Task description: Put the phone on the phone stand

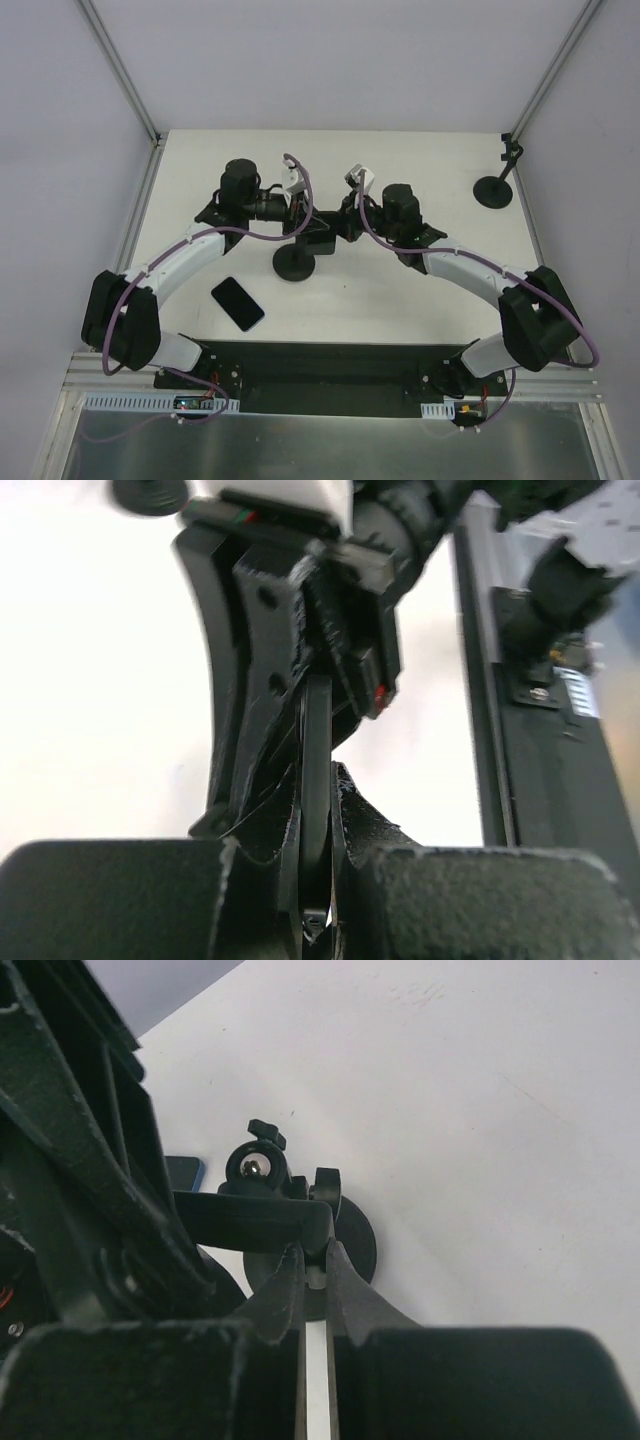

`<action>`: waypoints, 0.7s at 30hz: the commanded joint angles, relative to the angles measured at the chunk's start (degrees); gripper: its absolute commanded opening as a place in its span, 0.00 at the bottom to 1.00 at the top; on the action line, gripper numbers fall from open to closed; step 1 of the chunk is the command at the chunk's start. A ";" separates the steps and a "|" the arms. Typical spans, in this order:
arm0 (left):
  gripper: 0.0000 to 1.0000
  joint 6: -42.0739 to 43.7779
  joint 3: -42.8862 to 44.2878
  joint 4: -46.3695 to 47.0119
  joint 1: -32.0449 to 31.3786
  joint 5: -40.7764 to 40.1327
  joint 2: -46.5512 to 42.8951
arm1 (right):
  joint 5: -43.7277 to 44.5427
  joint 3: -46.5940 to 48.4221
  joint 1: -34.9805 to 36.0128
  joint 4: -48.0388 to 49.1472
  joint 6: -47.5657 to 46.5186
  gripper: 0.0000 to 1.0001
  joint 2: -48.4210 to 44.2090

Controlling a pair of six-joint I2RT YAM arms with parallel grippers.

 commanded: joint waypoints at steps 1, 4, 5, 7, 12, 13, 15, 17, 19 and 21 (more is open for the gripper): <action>0.00 7.80 -4.74 1.99 -1.71 -30.18 -8.83 | 6.87 -3.07 3.37 5.64 6.95 0.01 -3.78; 0.00 12.02 -9.67 4.80 -9.09 -55.24 -12.01 | 22.24 -3.78 9.86 5.91 8.88 0.01 -6.33; 0.00 11.78 -10.64 5.85 -10.06 -59.72 -11.93 | 32.89 -4.04 12.33 5.82 9.24 0.01 -7.81; 0.00 8.90 -11.17 8.65 -10.51 -68.09 -11.49 | 45.07 -4.39 20.47 4.52 11.35 0.01 -9.31; 0.00 8.87 -12.93 14.90 -11.13 -78.22 -8.24 | 83.68 -1.15 37.21 -0.23 12.14 0.01 -9.15; 0.00 8.61 -12.84 15.17 -11.13 -78.31 -7.88 | 84.76 -0.27 39.58 -0.68 11.80 0.01 -8.62; 0.00 8.18 -13.28 15.87 -11.13 -76.74 -7.44 | 84.42 1.93 40.74 -2.78 13.45 0.01 -7.48; 0.00 7.03 -14.16 17.10 -11.13 -73.23 -7.79 | 82.84 1.32 41.45 -1.65 13.38 0.06 -7.21; 0.00 6.24 -14.60 17.28 -10.95 -70.94 -8.41 | 80.82 0.88 41.54 -0.33 12.15 0.46 -7.91; 0.00 5.54 -15.74 18.07 -10.34 -66.47 -9.46 | 74.94 -1.21 41.54 0.98 6.27 0.70 -11.59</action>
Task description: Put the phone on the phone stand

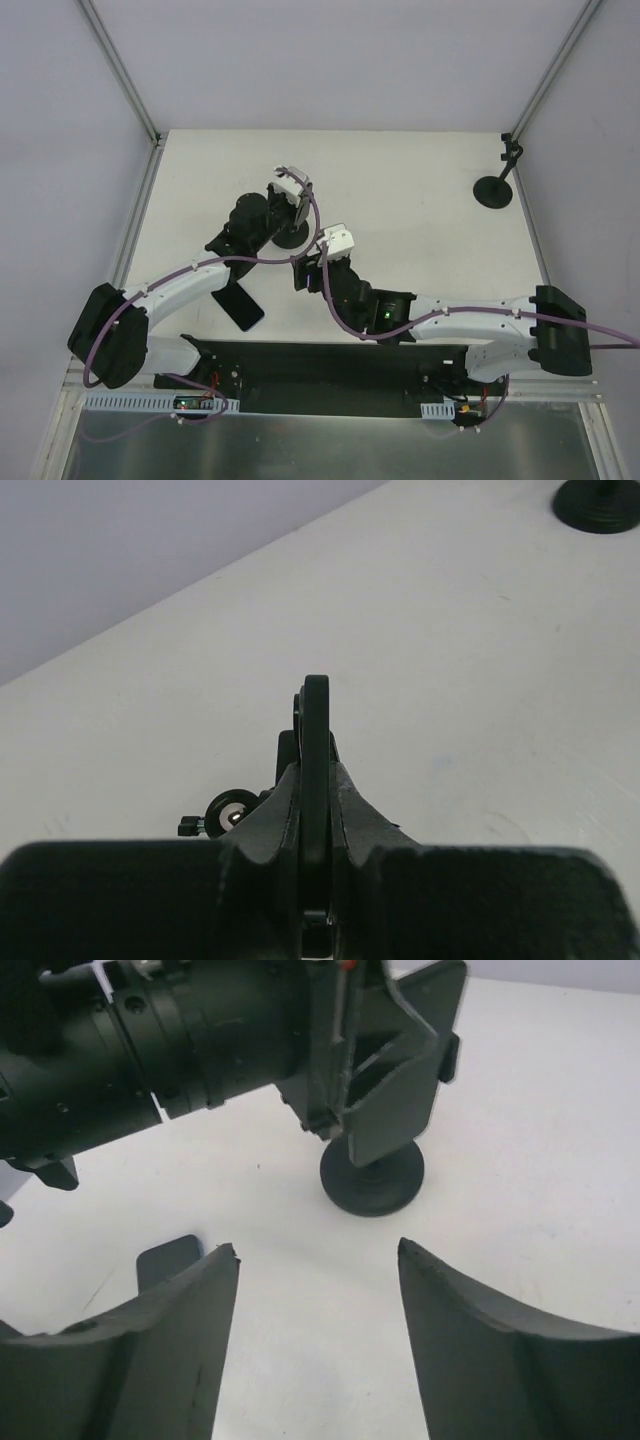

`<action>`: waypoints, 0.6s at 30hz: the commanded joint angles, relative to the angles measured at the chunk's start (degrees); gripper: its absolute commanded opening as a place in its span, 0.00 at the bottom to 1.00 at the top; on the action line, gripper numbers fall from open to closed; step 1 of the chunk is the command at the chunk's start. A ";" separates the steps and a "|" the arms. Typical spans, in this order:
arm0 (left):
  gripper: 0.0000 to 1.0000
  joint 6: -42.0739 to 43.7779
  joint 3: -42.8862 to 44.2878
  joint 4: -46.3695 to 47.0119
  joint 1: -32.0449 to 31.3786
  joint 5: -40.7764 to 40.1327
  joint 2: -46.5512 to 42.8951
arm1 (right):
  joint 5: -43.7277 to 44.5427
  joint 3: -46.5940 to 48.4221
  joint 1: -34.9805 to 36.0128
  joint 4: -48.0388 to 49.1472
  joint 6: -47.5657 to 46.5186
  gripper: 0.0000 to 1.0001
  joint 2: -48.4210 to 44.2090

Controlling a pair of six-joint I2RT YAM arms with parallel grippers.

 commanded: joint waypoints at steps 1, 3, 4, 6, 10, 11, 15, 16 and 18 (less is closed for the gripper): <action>0.00 1.96 -2.47 4.76 2.21 -1.46 -2.01 | -4.78 -2.01 -1.06 4.07 -5.37 0.77 -7.31; 0.00 0.37 -3.44 4.94 3.44 5.13 -3.50 | -6.89 -7.78 -1.76 6.35 -9.05 0.89 -14.08; 0.00 -0.16 -3.79 5.02 4.05 8.03 -4.12 | -9.25 -9.30 -4.64 7.40 -9.85 0.93 -16.36; 0.00 -1.65 -4.06 5.03 5.55 16.21 -4.99 | -23.90 -12.12 -10.44 5.93 -10.39 0.98 -21.64; 0.00 -3.94 -3.19 5.55 9.50 32.19 -5.27 | -43.44 -15.37 -28.26 -1.18 -10.56 1.00 -24.82; 0.00 -4.12 -2.66 5.38 10.73 35.79 -4.83 | -50.17 -15.73 -30.48 -1.55 -11.08 0.97 -24.74; 0.00 -6.12 1.12 4.23 15.30 52.77 -2.72 | -63.32 -15.12 -35.78 -2.96 -13.28 0.97 -22.28; 0.00 -7.19 2.34 4.93 16.87 57.84 -2.11 | -63.68 -14.86 -35.78 -2.69 -13.29 0.97 -20.80; 0.00 -8.25 3.58 6.52 17.50 59.64 -0.61 | -61.93 -14.86 -35.78 -0.95 -12.06 0.97 -19.29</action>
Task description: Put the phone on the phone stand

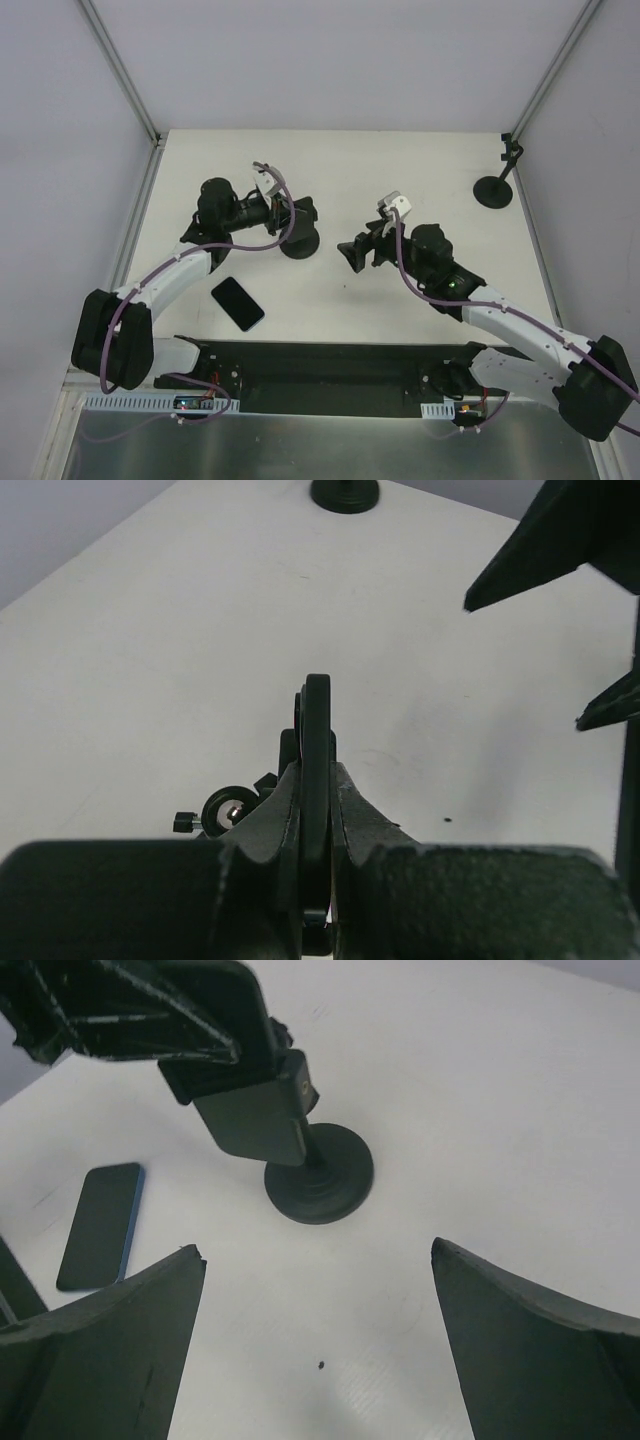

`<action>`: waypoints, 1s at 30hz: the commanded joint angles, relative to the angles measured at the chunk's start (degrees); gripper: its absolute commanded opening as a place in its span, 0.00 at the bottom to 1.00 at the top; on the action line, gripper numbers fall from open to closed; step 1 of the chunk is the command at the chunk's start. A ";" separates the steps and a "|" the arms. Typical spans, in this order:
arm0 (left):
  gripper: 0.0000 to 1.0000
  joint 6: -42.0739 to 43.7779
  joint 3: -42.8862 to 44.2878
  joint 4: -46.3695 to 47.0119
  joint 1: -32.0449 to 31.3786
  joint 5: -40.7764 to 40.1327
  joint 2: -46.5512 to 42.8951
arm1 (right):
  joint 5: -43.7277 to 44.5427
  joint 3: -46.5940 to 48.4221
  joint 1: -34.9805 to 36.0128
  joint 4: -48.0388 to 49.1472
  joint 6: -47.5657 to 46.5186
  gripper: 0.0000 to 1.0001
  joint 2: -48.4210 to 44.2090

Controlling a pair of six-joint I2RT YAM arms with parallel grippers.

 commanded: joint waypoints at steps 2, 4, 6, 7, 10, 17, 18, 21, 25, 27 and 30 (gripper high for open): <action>0.00 -4.36 6.67 5.56 1.57 18.64 2.58 | -8.90 0.42 -0.13 2.50 0.28 0.97 4.02; 0.00 -4.36 8.07 4.59 1.66 18.73 3.64 | -8.72 0.68 -0.05 2.85 0.45 0.97 5.16; 0.02 -4.36 8.34 4.59 1.75 17.68 4.79 | -8.19 0.77 -0.05 2.94 0.45 0.97 5.60; 0.09 -6.19 8.61 4.50 1.75 16.98 4.96 | -8.01 0.86 -0.13 2.94 0.37 0.97 5.60; 0.47 -10.24 9.92 3.45 2.45 14.61 5.32 | -6.61 1.04 -0.04 2.50 0.54 0.97 5.34; 0.84 -14.37 14.32 -4.28 2.54 8.38 -0.03 | 5.12 5.16 3.99 -0.57 4.94 0.97 7.09; 0.84 -15.16 14.93 -5.59 2.63 4.53 -1.00 | 7.52 6.39 6.17 -2.66 4.94 0.97 7.71; 0.87 -14.47 18.62 -14.63 2.54 -3.12 -4.87 | 15.70 11.66 10.66 -6.45 5.64 0.97 10.87; 0.86 -11.75 21.01 -24.85 2.54 -23.66 -9.70 | 29.21 19.03 15.77 -10.49 9.39 0.97 16.66; 0.87 -10.60 18.55 -23.81 2.54 -27.74 -13.65 | 30.57 24.22 17.09 -13.83 10.82 0.97 19.04; 0.89 -11.30 15.12 -22.83 2.54 -30.31 -17.44 | 34.60 30.18 19.02 -16.64 10.91 0.97 23.61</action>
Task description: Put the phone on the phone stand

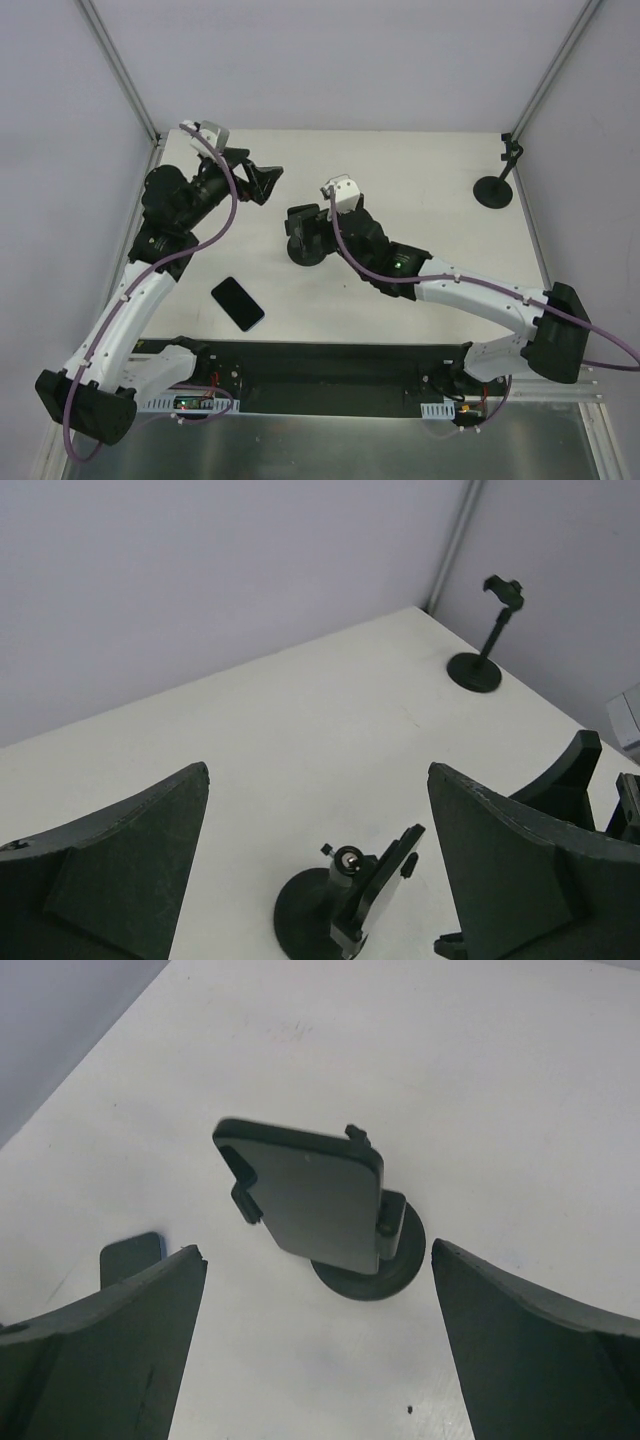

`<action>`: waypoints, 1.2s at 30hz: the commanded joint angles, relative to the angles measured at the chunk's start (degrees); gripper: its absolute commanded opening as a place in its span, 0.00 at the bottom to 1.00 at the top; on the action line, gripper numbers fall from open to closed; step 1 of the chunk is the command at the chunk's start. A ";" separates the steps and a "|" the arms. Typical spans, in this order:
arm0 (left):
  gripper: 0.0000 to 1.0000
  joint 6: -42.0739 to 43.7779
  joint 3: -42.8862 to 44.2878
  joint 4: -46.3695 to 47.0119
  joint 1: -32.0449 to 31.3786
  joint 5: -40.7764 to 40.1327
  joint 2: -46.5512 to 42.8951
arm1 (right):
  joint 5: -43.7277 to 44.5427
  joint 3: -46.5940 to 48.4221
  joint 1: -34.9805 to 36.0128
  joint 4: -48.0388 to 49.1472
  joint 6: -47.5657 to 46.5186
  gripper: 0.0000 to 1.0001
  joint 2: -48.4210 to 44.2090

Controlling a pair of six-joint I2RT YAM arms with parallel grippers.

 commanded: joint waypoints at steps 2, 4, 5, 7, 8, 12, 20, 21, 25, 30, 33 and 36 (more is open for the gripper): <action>0.89 0.33 -3.88 -1.61 0.35 -11.73 -5.80 | 11.65 10.68 2.40 -6.12 3.04 0.97 6.88; 0.89 0.58 -4.41 -1.08 0.35 -12.53 -6.51 | 14.61 14.72 3.10 -8.39 4.09 0.97 9.96; 0.89 1.28 -4.50 -1.08 0.35 -12.88 -6.60 | 15.33 16.04 3.19 -10.33 5.14 0.97 11.02; 0.89 1.55 -4.67 -1.17 0.35 -13.49 -7.56 | 16.65 19.11 3.80 -10.70 5.42 0.97 13.48; 0.88 1.55 -4.85 -1.17 0.35 -13.67 -8.09 | 18.05 20.08 4.06 -11.83 5.68 0.97 14.27; 0.89 1.73 -5.03 -1.17 0.35 -13.67 -9.32 | 24.56 25.80 4.95 -16.93 8.66 0.97 18.83; 0.89 1.55 -5.29 -1.17 0.44 -15.16 -11.08 | 30.89 30.72 6.00 -18.08 9.55 0.93 24.21; 0.89 1.47 -5.38 -1.17 0.53 -15.43 -11.34 | 31.59 30.73 6.09 -17.99 9.64 0.90 24.65; 0.89 0.50 -5.38 -1.25 1.67 -16.22 -12.22 | 33.97 31.25 6.26 -16.94 9.81 0.71 26.05; 0.88 -1.78 -5.38 -1.25 3.69 -14.46 -12.13 | 35.55 32.57 6.26 -14.48 8.50 0.40 28.51; 0.87 -3.01 -5.38 -1.17 5.27 -14.46 -12.13 | 36.96 35.12 5.83 -12.64 6.93 0.13 30.61; 0.87 -3.72 -5.29 -1.34 6.33 -13.94 -12.13 | 38.80 37.67 4.86 -7.55 3.76 0.01 32.55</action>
